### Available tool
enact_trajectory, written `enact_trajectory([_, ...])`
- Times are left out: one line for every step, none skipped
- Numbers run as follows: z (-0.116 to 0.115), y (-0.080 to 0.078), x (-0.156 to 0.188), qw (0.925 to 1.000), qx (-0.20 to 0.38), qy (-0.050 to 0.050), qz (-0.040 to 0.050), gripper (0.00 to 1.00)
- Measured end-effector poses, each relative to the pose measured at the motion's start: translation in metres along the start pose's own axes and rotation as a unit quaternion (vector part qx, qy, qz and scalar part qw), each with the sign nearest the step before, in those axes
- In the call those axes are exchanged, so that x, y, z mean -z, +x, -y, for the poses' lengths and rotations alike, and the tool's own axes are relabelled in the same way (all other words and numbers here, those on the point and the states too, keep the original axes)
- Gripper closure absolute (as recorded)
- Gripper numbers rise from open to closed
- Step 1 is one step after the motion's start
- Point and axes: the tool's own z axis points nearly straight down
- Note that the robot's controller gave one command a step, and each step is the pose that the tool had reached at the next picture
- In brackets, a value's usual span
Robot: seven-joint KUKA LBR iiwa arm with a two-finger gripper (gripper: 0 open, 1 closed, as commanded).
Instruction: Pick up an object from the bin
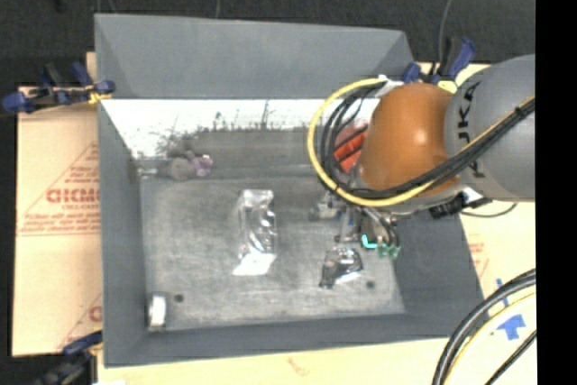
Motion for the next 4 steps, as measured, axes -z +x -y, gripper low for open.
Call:
enact_trajectory([-0.0757, -0.0520, -0.0492, 0.9921, 0.126, -0.001, 0.0065, 0.00])
enact_trajectory([-0.0748, -0.0523, -0.0480, 0.9922, 0.124, -0.001, 0.0068, 1.00])
enact_trajectory([-0.0704, -0.0502, -0.0499, 0.9970, 0.077, -0.002, 0.0112, 1.00])
enact_trajectory([-0.0701, -0.0528, -0.0504, 0.9933, 0.115, -0.002, 0.0135, 1.00])
